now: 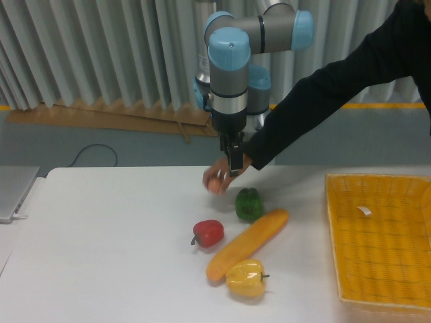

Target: Place the bread in the basket

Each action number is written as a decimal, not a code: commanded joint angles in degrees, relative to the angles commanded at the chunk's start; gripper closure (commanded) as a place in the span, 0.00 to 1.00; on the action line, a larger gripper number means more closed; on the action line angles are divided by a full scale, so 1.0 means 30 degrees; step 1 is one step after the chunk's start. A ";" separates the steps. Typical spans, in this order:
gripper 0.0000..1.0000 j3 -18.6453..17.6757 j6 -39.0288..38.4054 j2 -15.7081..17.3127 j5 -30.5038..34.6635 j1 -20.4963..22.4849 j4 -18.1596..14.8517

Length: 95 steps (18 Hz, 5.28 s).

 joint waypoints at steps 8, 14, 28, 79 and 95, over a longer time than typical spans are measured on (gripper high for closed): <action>0.00 0.0000 0.0000 0.0000 0.0000 0.0000 0.0029; 0.00 0.0029 0.0000 0.0000 0.0000 0.0087 0.0029; 0.00 0.0000 -0.0059 -0.0321 0.0088 0.0264 0.0322; 0.00 -0.3077 -0.3077 -0.5770 0.2109 0.2285 0.7588; 0.00 -0.1875 -0.2432 -0.6562 0.2051 0.2813 0.7734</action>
